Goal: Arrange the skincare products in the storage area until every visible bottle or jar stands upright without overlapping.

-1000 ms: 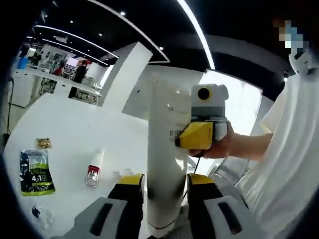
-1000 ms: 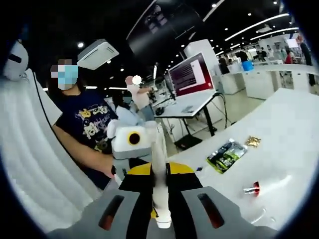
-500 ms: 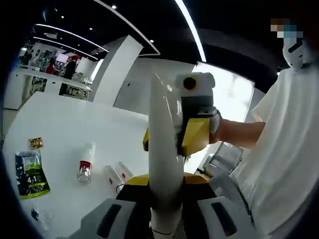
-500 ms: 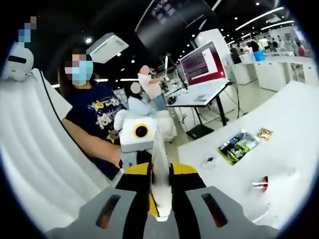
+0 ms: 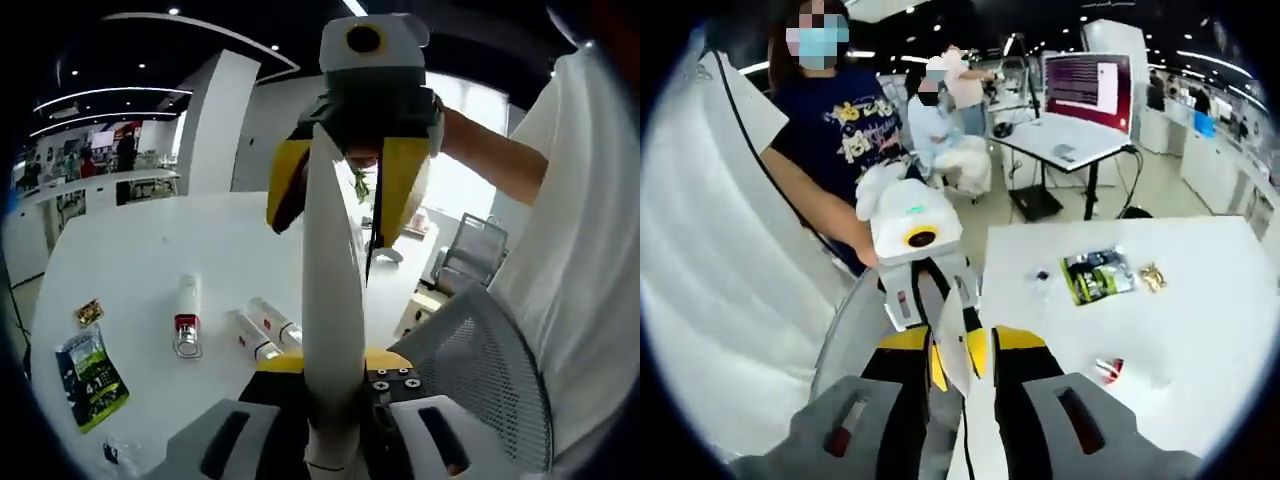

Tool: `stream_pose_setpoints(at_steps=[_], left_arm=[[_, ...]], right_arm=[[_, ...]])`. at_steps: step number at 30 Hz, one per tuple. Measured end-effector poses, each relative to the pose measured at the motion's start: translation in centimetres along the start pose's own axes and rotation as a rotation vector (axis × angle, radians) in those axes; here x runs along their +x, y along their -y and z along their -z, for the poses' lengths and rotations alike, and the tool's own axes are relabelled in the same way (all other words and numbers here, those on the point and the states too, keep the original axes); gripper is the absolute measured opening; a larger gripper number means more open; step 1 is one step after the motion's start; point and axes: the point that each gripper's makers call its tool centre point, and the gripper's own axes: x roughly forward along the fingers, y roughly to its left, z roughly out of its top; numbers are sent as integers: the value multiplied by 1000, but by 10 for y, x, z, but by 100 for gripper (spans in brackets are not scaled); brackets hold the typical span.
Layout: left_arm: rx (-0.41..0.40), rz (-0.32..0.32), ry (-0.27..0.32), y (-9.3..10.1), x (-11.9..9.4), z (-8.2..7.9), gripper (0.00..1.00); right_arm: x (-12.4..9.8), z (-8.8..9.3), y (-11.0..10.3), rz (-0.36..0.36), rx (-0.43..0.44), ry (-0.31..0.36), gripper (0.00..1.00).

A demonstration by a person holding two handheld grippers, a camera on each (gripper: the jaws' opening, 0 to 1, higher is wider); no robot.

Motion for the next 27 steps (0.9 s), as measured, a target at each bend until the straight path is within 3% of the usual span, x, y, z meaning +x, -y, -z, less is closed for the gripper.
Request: stream_pose_setpoints(at_steps=[4, 8, 9, 15, 18, 21, 27], left_arm=[[42, 3, -9, 3, 0, 1, 16], [80, -2, -41, 2, 0, 7, 16], [82, -1, -37, 4, 0, 5, 17], [157, -76, -15, -5, 2, -1, 23], [149, -105, -6, -9, 1, -4, 25], [149, -180, -91, -23, -1, 10, 29], [141, -228, -65, -28, 0, 4, 42]], right_arm=[[18, 11, -5, -10, -49, -101, 17], [26, 10, -11, -14, -61, -132, 10], [24, 10, -11, -13, -99, -140, 10], [18, 14, -5, 61, -101, -114, 6], [14, 12, -2, 81, -102, -98, 6], [5, 15, 6, 105, -109, -124, 6], [-28, 19, 36, 181, -88, -124, 6]])
